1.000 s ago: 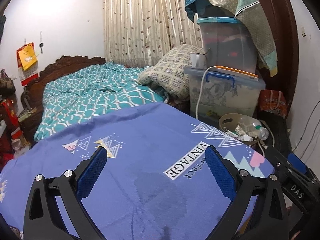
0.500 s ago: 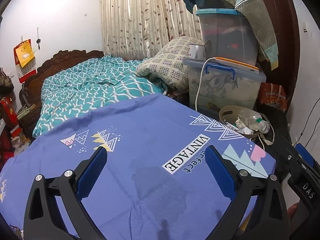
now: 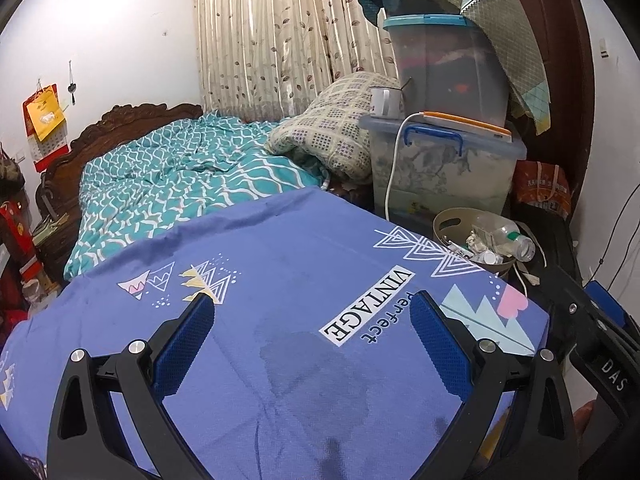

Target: Collect trash

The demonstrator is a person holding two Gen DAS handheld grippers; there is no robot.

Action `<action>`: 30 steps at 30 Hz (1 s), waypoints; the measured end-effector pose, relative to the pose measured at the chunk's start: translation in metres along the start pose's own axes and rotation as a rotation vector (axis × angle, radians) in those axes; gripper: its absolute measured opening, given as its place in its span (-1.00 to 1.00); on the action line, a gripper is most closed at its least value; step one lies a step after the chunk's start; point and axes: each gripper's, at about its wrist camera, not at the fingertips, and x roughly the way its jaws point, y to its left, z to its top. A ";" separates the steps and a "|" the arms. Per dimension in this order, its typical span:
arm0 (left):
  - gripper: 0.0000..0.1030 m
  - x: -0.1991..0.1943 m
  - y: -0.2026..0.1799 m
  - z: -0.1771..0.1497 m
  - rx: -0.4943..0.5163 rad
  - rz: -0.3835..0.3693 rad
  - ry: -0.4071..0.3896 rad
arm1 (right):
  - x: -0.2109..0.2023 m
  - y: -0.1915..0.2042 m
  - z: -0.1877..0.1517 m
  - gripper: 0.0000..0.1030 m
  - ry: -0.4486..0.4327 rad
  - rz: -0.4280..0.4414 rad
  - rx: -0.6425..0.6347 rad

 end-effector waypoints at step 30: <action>0.83 0.011 -0.020 -0.008 0.072 0.009 0.043 | -0.001 -0.011 -0.004 0.94 -0.009 -0.012 0.027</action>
